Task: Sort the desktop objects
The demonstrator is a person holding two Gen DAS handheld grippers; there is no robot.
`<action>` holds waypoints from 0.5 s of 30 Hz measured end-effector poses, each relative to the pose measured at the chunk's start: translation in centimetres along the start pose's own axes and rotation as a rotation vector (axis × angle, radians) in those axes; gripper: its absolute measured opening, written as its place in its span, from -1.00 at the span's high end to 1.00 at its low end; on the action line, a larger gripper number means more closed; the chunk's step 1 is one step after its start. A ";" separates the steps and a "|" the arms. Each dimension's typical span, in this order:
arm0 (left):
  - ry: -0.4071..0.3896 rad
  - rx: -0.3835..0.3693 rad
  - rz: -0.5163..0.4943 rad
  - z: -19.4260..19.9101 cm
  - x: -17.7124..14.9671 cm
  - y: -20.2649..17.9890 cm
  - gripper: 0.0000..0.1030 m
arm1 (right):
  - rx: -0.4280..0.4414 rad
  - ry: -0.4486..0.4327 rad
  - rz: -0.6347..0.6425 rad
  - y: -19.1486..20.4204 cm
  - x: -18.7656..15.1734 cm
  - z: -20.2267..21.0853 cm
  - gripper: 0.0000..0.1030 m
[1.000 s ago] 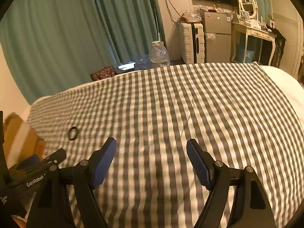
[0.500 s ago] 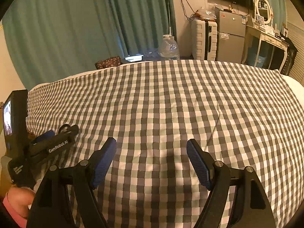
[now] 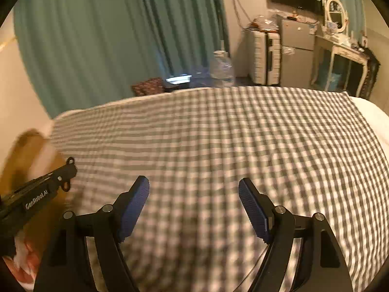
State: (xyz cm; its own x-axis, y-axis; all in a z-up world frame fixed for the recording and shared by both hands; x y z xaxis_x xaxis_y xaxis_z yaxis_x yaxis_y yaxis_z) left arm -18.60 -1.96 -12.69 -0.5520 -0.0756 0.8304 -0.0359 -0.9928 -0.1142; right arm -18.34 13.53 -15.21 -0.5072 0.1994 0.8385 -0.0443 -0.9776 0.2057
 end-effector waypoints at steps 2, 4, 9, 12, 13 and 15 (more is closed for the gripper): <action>-0.018 -0.013 -0.029 3.0 0.9 -0.3 0.92 | 0.038 -0.028 -0.012 1.9 0.9 2.8 -0.48; -0.049 -0.013 -0.035 5.8 1.9 0.0 0.92 | 0.058 -0.048 -0.014 4.0 1.6 5.5 -0.48; -0.118 -0.008 -0.013 12.1 5.8 1.5 0.92 | 0.154 -0.126 -0.027 9.0 3.8 11.4 -0.54; -0.155 0.008 -0.022 14.5 8.4 2.4 0.92 | 0.186 -0.172 -0.061 11.5 5.4 14.4 -0.61; -0.163 0.004 -0.014 15.3 9.1 2.9 0.92 | 0.188 -0.174 -0.066 12.1 5.7 14.8 -0.62; -0.167 -0.010 0.018 16.7 10.3 4.7 0.92 | 0.197 -0.178 -0.072 13.5 6.3 15.4 -0.62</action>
State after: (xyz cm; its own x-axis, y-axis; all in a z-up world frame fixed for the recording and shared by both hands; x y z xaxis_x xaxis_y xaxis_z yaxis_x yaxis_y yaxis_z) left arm -10.52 -8.98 4.41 -0.4062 -0.1083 0.9073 -0.0362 -0.9903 -0.1344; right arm -8.82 2.66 0.60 -0.3489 0.2936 0.8900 0.1026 -0.9320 0.3477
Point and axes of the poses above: each gripper's, at about its wrist camera, not at the fingertips, and z roughly against the way its jaws point, y to its left, x to its top, the point moved 5 cm from there along -z, roughly the way its jaws point, and after that the axes turned 13 degrees about -y, right-handed, at the moved point
